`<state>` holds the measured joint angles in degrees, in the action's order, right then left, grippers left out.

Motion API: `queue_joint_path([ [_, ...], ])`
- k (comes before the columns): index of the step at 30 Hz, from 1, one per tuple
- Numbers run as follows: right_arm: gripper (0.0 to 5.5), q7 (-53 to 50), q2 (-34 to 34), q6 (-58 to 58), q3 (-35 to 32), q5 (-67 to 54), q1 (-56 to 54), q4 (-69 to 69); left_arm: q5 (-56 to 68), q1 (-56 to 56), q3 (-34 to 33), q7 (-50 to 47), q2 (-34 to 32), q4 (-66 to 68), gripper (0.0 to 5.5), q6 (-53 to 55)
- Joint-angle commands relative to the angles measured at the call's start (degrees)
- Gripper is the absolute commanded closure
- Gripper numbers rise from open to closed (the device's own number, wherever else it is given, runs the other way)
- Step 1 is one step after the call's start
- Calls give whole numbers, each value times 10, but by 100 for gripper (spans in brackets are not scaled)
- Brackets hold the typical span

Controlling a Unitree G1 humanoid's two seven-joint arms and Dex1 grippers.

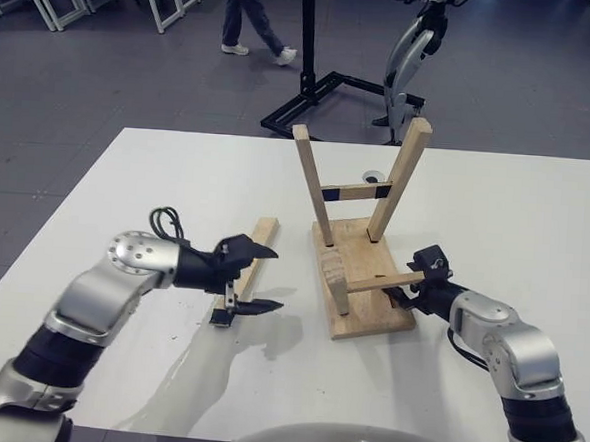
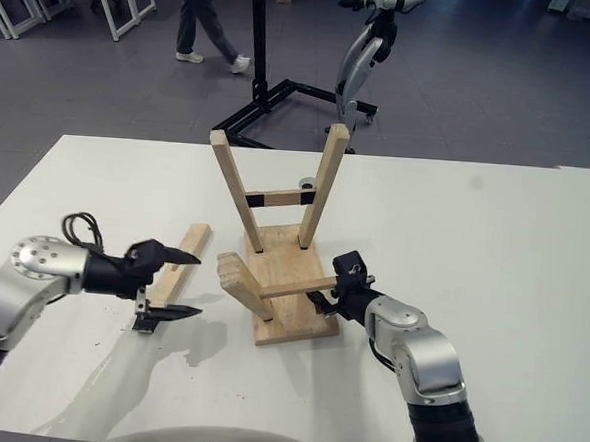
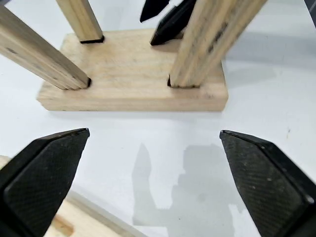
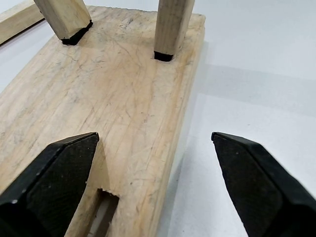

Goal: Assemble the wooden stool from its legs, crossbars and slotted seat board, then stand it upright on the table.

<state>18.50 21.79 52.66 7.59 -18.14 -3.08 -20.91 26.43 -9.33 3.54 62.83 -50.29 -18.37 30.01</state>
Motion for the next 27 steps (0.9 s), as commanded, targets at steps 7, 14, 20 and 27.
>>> queue_joint_path([
  [7,129,-36,-48,40,12,6,1,10,264,-194,-177,-341,164,-137,62,166],
  [14,129,-68,-92,56,18,7,5,4,495,-197,-137,-576,255,-235,62,202],
  [20,129,-59,-67,44,-2,17,-3,27,665,-209,-96,-682,247,-242,62,164],
  [27,129,-64,-76,41,-7,20,3,28,724,-240,-98,-701,198,-227,62,106],
])
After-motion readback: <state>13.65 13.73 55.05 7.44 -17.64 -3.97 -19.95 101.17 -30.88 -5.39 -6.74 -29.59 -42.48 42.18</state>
